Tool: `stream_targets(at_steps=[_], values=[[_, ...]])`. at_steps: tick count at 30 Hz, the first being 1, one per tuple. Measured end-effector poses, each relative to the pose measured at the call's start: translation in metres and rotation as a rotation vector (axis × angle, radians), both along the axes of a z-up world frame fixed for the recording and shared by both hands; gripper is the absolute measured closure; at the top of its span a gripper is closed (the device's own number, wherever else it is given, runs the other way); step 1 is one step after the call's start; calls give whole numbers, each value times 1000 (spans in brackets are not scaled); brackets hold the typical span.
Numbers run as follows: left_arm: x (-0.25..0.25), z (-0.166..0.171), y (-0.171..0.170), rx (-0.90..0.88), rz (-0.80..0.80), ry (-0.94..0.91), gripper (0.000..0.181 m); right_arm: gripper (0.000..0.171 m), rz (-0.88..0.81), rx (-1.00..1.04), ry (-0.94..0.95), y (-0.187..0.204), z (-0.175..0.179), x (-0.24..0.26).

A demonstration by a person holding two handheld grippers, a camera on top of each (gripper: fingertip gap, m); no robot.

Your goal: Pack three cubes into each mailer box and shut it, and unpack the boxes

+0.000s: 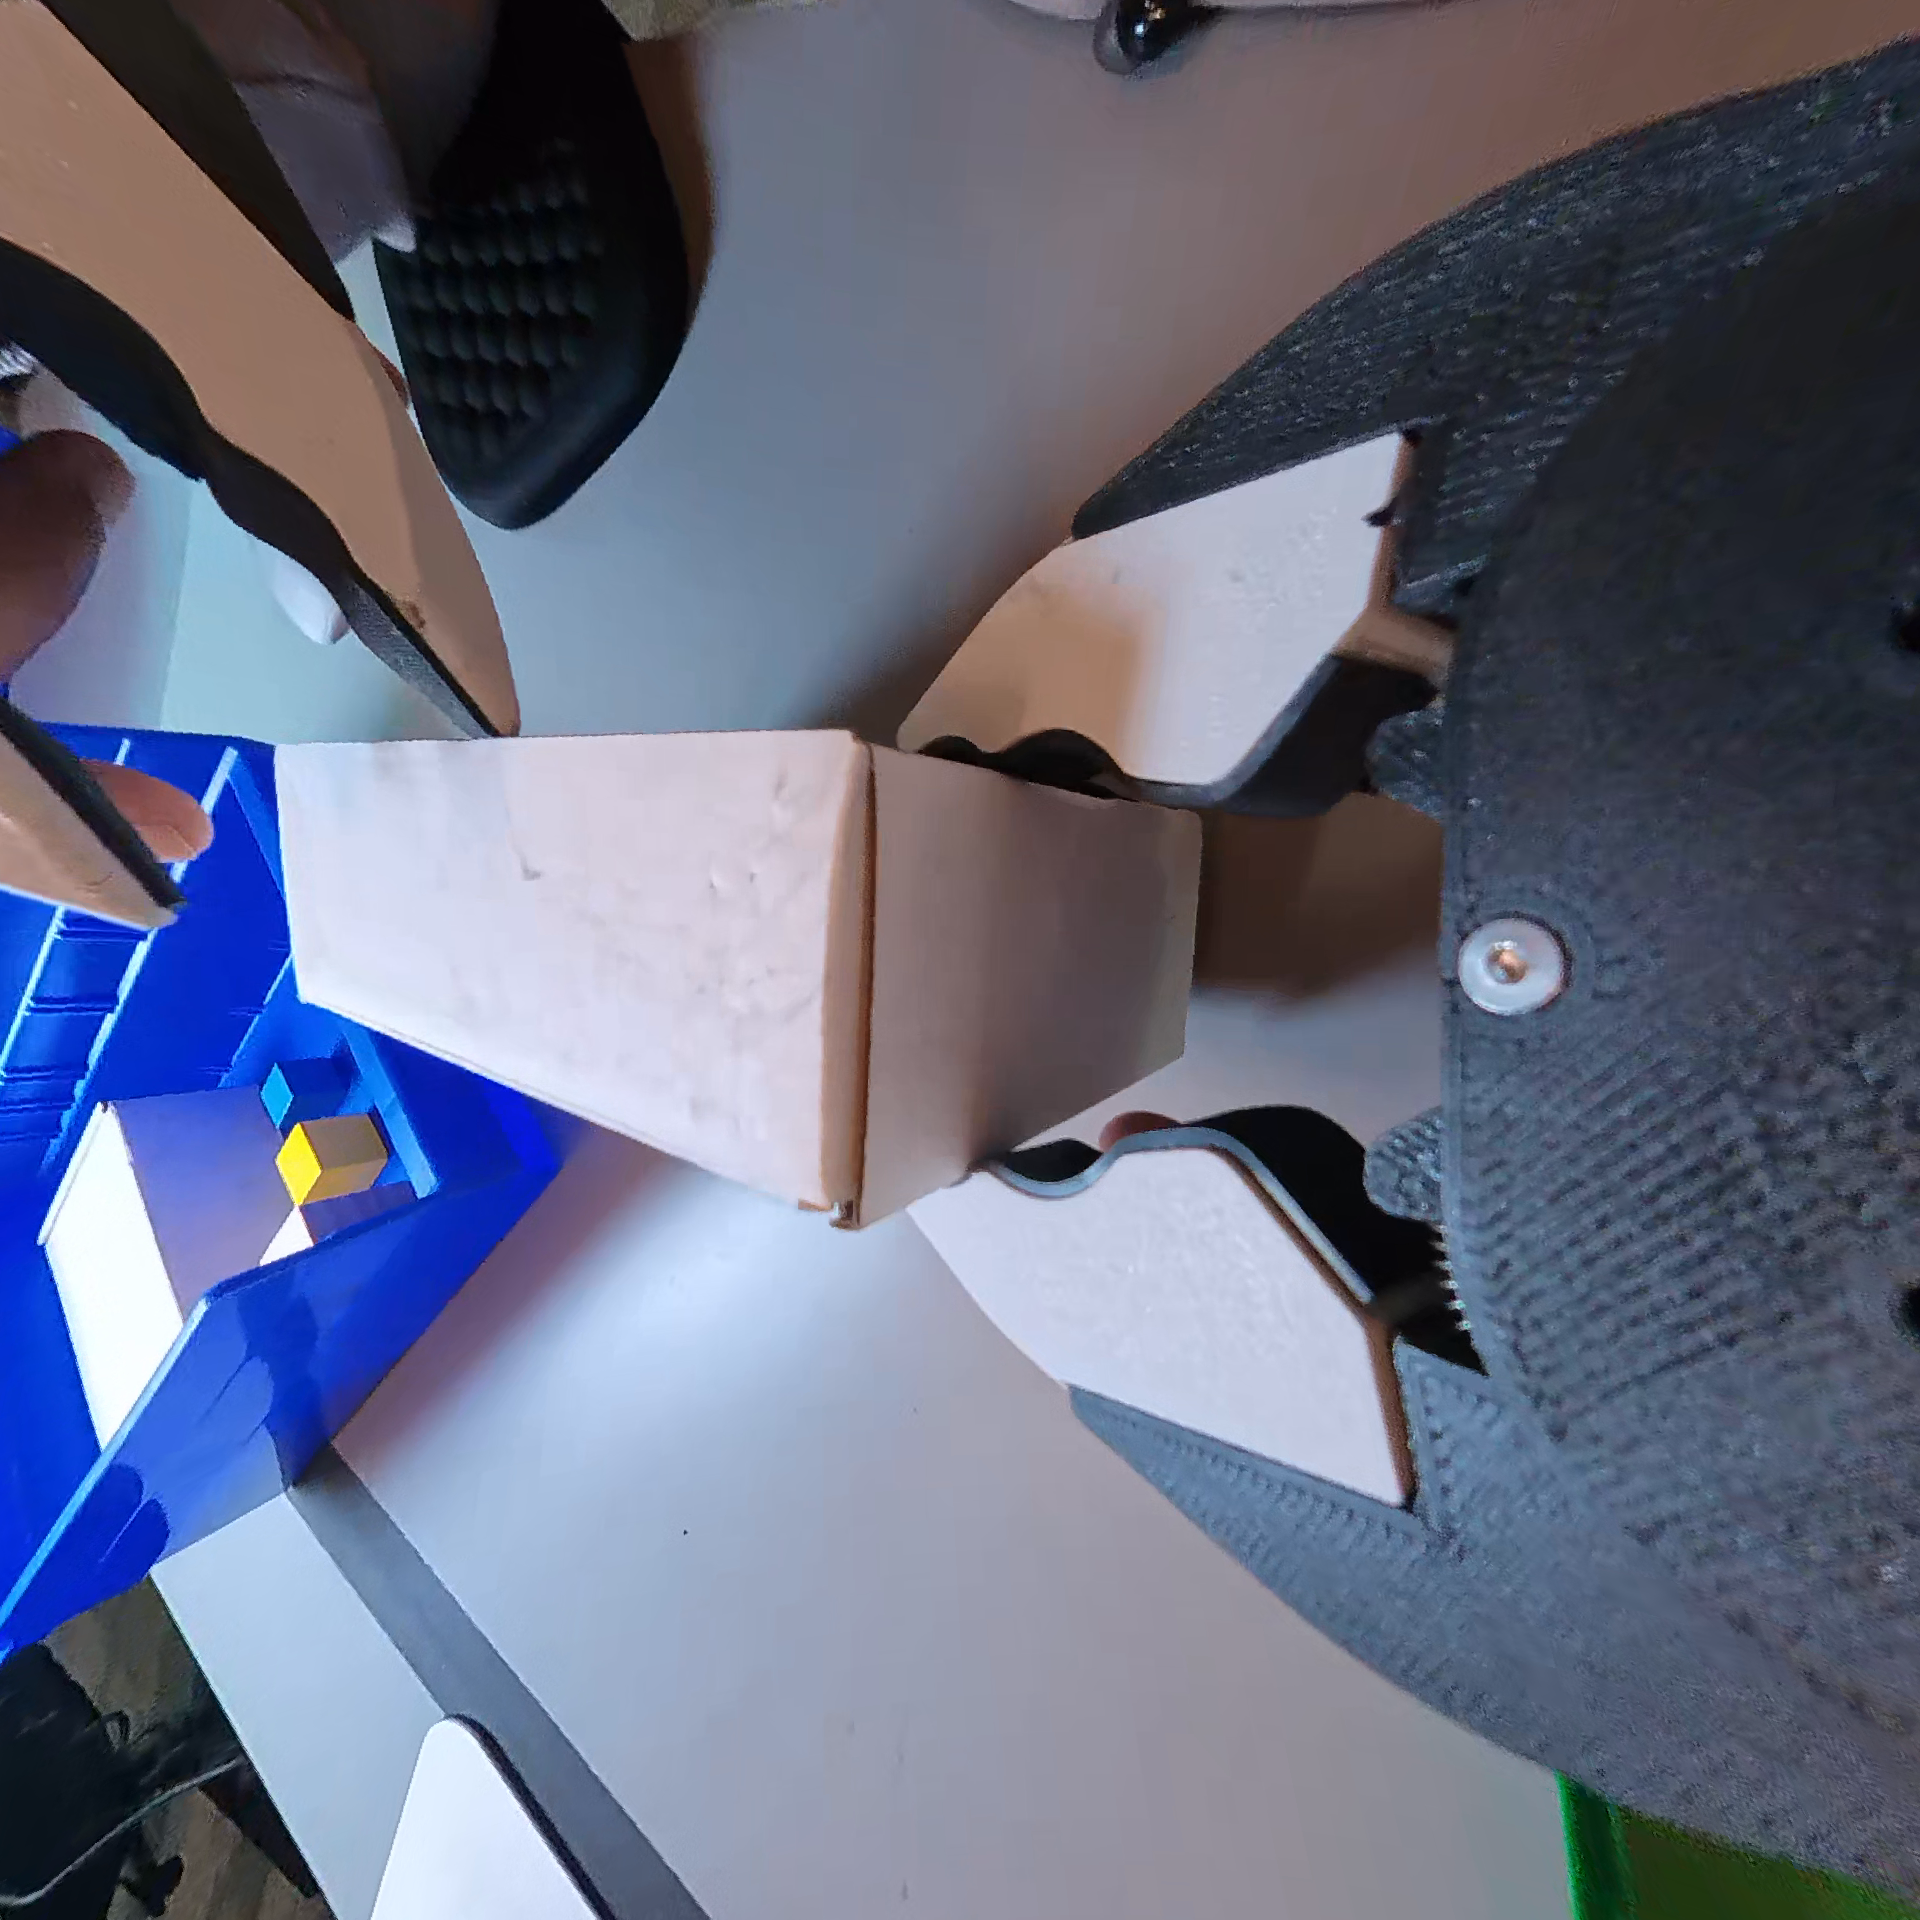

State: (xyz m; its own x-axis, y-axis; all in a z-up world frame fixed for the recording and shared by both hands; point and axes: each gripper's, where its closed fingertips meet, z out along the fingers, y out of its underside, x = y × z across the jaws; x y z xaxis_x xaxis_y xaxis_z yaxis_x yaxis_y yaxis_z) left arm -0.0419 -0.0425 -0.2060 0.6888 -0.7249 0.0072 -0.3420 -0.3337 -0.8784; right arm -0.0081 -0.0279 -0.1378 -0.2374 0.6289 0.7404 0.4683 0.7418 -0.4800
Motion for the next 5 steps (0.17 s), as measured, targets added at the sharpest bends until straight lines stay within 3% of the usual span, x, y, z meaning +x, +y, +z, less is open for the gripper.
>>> stream_targets(at_steps=[1,5], values=[[1,1,-1,-7,-9,-13,113,132,-6,17,16,1,1,1],[2,5,-4,-31,-28,-57,115,140,-18,137,34,0,2,2]])
